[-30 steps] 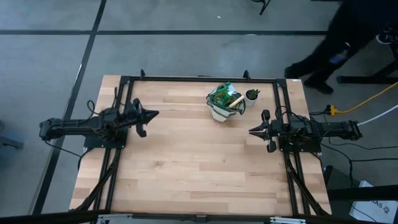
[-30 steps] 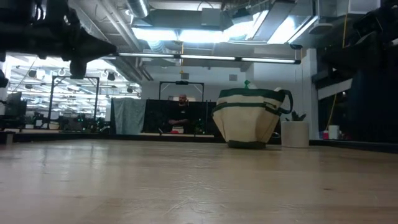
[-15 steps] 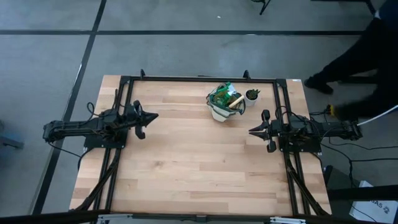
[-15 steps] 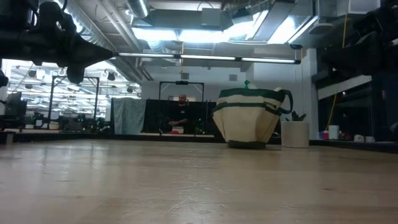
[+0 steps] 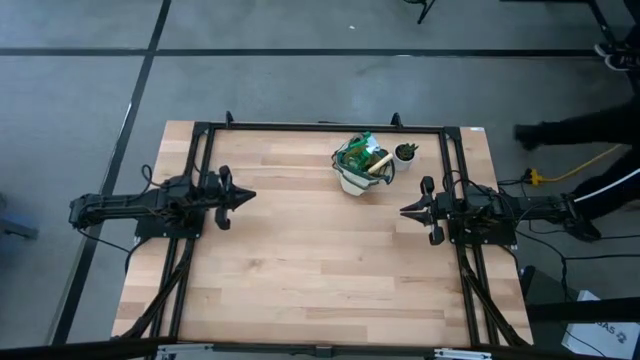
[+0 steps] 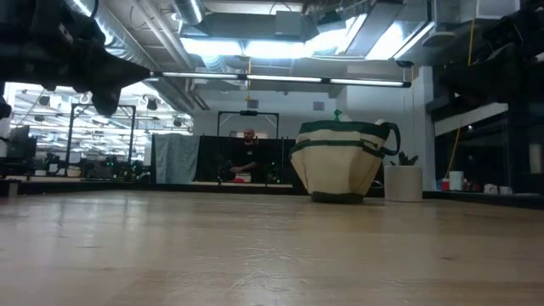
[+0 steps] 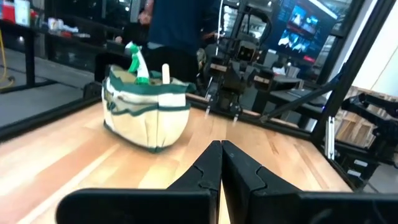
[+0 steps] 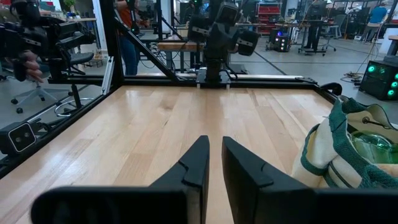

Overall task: Pick & Place Garden tools in Gardening bag
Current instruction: Return to Home Position

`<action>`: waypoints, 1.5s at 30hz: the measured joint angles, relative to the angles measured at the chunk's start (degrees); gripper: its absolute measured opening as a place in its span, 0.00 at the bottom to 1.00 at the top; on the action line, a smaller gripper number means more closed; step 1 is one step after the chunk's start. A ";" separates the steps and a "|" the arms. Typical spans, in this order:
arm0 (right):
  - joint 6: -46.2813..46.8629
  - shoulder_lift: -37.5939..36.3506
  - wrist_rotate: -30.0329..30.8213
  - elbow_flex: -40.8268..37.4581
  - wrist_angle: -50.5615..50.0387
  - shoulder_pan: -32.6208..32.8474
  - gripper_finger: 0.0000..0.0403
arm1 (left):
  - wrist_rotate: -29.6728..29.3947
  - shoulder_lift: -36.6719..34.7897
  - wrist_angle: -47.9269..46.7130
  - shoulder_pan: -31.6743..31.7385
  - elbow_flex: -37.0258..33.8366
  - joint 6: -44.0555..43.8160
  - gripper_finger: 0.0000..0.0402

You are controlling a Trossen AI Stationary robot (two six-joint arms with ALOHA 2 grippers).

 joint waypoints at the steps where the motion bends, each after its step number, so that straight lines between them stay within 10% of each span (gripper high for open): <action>1: 0.00 0.00 0.00 0.00 0.00 -0.01 0.12 | -0.20 0.01 -0.57 0.00 0.00 -0.19 0.01; 45: 0.00 0.00 0.00 0.00 0.00 0.00 0.12 | -1.51 0.21 -5.55 0.00 0.02 7.45 0.01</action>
